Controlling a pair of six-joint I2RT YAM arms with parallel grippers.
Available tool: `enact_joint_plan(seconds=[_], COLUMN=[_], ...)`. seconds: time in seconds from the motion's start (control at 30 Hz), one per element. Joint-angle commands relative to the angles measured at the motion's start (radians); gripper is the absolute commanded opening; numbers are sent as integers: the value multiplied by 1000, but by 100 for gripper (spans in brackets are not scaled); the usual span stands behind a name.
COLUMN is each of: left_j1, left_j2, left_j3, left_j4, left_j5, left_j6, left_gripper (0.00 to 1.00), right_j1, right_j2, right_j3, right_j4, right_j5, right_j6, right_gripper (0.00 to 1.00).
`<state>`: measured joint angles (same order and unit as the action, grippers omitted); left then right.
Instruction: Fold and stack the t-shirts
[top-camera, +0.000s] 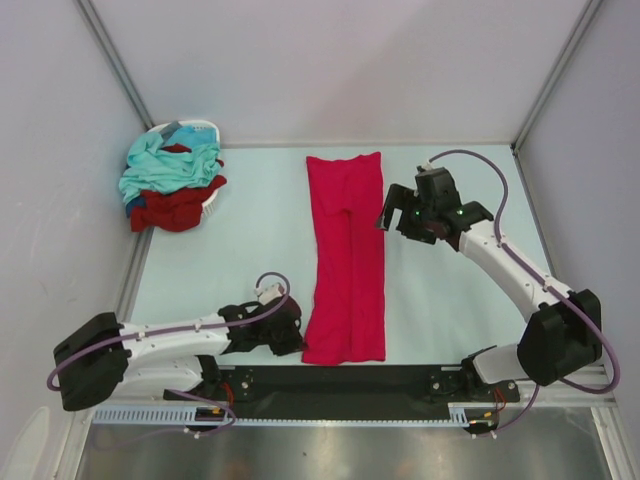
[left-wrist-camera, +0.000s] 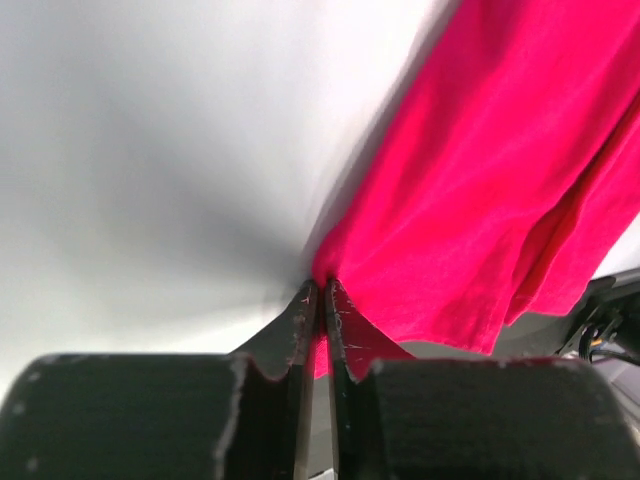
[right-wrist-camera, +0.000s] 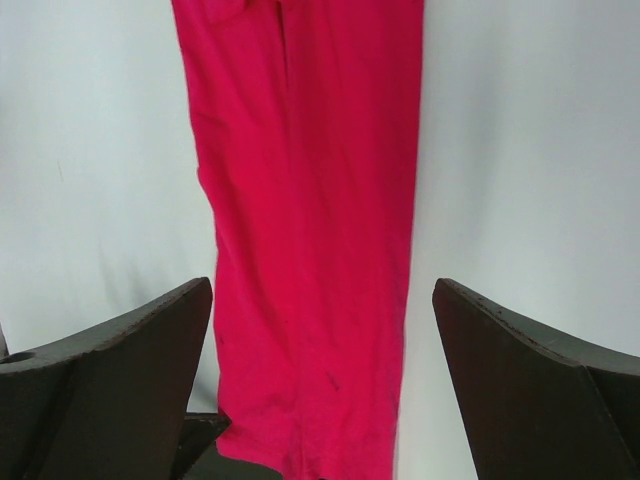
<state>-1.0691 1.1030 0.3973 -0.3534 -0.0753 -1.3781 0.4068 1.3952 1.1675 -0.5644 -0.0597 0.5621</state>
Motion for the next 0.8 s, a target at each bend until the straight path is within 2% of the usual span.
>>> enact_joint_plan(seconds=[0.0,0.27,0.5,0.6,0.63,0.67,0.7,0.77], left_j1=[-55,-127,-140,-141,-140,-140,-137,-102], left_j2=[-14,-54,-63,-55,-55,-57,-58,-61], left_j3=[-35,-15,-2,41,63,118,153,269], left_j4=[-67,-174,-240,-287,-304,-326,-384,-435], left_j5=[-32,-89,-129,-156,-168,-203,-224,-273], left_j6=[-116,-213,-202,-177,-142,-119,-95,6], left_gripper=[10,8,11,31,47,57,71,79], right_j1=[6,32,53,55,55,56,55,55], right_j2=[-25,11,34,42,38,33,28,-7], right_j3=[-40,-55,-65,-62,-57,-55,-55,-68], right_j4=[3,1,0,-21,-29,-49,-61,-86], right_j5=[21,3,-3,-3,-5,-5,-6,-18], right_j6=[24,16,18,10,7,4,1,1], right_gripper=[100,100,100,100,100,100,100,100])
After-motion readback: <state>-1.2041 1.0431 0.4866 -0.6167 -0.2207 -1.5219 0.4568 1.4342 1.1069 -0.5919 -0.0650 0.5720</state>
